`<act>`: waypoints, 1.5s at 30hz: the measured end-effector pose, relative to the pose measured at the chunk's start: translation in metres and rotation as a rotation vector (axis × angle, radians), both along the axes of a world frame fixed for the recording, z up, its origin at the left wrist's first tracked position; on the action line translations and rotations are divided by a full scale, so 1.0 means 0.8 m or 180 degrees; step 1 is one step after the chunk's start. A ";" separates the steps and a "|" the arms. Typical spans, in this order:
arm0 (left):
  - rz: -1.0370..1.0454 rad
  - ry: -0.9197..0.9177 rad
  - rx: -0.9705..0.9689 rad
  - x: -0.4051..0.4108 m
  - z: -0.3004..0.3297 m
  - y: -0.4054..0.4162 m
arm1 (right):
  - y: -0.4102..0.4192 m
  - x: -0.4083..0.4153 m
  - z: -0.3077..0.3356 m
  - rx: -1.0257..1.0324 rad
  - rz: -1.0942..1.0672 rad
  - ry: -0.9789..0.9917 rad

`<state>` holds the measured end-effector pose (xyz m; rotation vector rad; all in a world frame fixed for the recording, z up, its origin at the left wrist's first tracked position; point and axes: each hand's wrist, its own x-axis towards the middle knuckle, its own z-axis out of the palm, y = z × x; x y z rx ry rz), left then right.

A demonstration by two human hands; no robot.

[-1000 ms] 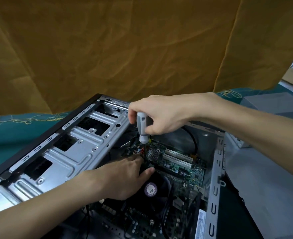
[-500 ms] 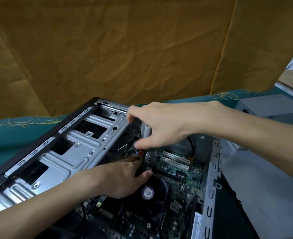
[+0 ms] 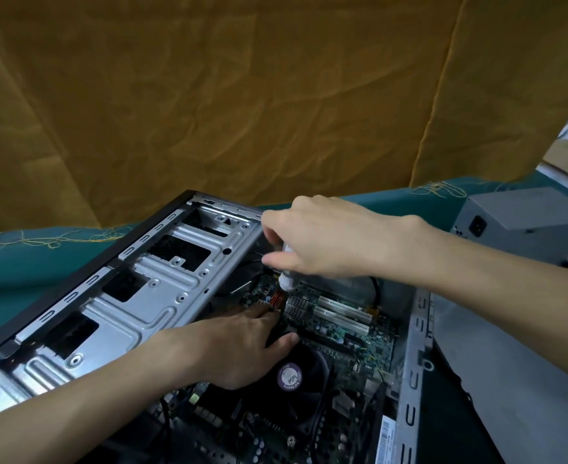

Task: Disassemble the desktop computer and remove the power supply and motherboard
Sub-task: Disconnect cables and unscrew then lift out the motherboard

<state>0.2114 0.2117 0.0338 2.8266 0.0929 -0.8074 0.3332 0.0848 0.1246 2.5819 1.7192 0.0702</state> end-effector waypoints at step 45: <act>-0.0437 -0.2144 0.0182 0.009 0.032 0.059 | 0.005 -0.008 -0.003 0.0125 -0.0092 -0.0025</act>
